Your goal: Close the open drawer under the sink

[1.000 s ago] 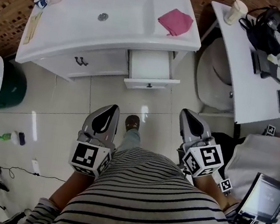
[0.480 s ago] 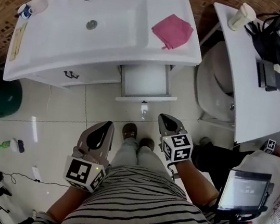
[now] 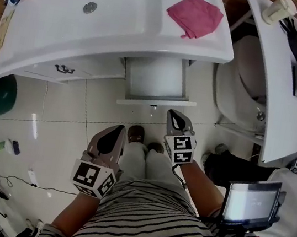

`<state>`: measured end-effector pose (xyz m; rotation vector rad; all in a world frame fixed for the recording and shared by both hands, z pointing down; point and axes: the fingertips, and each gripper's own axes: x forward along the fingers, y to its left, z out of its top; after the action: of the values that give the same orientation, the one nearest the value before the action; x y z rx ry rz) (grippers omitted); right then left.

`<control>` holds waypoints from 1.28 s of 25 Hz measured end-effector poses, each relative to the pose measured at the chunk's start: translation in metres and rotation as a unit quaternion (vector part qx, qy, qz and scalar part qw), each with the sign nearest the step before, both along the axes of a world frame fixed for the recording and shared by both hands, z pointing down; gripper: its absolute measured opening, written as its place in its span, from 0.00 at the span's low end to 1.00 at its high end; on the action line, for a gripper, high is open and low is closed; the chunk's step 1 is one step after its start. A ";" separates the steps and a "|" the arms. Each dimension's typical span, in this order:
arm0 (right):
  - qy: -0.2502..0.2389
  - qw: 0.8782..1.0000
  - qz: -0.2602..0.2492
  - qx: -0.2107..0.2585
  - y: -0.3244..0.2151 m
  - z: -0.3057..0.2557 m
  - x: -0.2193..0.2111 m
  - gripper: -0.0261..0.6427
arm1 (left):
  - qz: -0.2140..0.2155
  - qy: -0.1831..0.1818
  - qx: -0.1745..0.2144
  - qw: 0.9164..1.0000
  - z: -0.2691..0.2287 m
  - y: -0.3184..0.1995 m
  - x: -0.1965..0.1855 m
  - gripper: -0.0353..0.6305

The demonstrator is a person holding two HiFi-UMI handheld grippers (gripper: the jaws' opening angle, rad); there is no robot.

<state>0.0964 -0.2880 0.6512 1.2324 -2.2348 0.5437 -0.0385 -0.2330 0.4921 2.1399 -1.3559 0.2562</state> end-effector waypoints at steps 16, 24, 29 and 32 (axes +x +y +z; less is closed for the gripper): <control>0.005 1.000 -0.010 0.017 -0.030 0.009 -0.015 0.04 | 0.010 -0.024 0.000 1.000 0.004 -0.019 -0.013 0.08; 0.004 1.000 0.000 0.024 -0.070 0.008 -0.022 0.04 | 0.006 -0.025 -0.002 1.000 0.000 -0.029 -0.026 0.08; 0.003 0.999 0.010 0.038 -0.095 0.008 -0.025 0.04 | 0.000 -0.030 -0.008 1.000 0.005 -0.029 -0.039 0.08; 0.000 0.999 0.017 0.047 -0.110 0.007 -0.027 0.04 | -0.005 -0.034 -0.007 0.999 0.007 -0.029 -0.048 0.08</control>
<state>0.0690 -0.3980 0.6582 1.3204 -2.2657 0.4552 -0.0869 -0.2620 0.4990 2.1289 -1.3986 0.3373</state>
